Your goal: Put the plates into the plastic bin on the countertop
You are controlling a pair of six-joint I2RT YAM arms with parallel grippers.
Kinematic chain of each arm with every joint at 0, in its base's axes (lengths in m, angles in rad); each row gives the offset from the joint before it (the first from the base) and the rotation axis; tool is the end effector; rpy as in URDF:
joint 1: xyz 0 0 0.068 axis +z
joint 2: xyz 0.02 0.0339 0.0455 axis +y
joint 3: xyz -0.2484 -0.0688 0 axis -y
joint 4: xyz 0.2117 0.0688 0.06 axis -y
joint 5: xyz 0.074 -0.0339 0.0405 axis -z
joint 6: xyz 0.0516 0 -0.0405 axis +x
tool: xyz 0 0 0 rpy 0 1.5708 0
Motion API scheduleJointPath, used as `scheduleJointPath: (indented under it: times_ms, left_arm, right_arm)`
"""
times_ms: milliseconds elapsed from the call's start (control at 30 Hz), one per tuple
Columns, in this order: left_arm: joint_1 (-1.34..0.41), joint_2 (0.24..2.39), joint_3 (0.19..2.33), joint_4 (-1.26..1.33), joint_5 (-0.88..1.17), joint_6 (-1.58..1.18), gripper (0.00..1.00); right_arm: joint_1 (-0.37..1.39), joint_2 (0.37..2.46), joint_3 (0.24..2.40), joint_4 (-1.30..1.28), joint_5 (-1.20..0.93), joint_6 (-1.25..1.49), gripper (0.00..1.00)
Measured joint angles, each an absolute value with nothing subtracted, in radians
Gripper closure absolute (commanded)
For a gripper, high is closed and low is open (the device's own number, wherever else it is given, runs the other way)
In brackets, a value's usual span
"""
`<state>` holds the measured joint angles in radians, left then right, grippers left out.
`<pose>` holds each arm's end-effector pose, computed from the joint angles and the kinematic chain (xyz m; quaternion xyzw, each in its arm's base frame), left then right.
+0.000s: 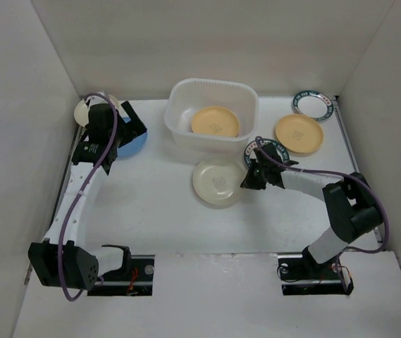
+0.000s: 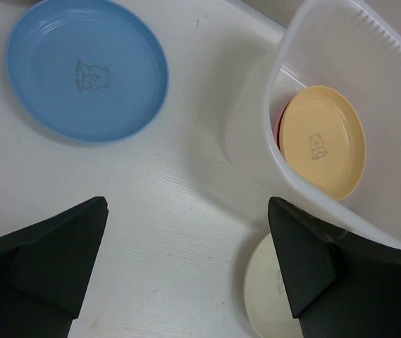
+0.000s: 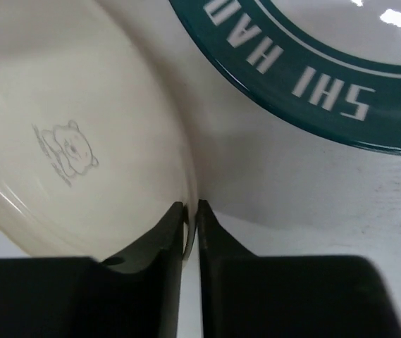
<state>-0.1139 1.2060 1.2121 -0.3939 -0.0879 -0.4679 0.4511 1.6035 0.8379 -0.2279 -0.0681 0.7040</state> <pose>0.2576 -0.0249 0.3594 -0.1701 0.8120 -0.1248 0.5441 0.2602 0.1299 0.1532 0.1112 0.9516 0.1827 0.2205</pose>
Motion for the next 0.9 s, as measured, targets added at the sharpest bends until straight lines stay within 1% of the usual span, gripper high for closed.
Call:
scheduleJointPath:
  times_ms: [67,267,400,533,633,733,900]
  left_arm:
    - [-0.11,1.206,1.212,-0.394,-0.089,-0.468,0.0]
    - [-0.109,1.207,1.2,-0.393,-0.109,-0.468,0.0]
    - [-0.093,1.207,1.185,-0.393,-0.114,-0.468,0.0]
    - [-0.056,1.205,1.174,-0.393,-0.118,-0.468,0.0]
    - [-0.036,1.193,1.147,-0.389,-0.13,-0.473,0.0]
    - [-0.031,1.179,1.115,-0.387,-0.146,-0.482,0.0]
    - [-0.038,1.157,1.048,-0.381,-0.166,-0.516,0.0]
  right_arm:
    - [0.451,1.605,0.843,-0.212,-0.08,0.706,1.0]
    - [0.471,1.574,0.847,-0.25,-0.088,0.682,1.0]
    - [0.561,1.495,0.914,-0.379,-0.127,0.622,1.0]
    - [0.66,1.455,1.12,-0.472,-0.212,0.569,1.0]
    - [0.675,1.472,1.327,-0.485,-0.258,0.546,1.0]
    - [0.654,1.535,1.536,-0.475,-0.274,0.534,1.0]
    - [0.53,1.725,1.818,-0.458,-0.272,0.524,1.0]
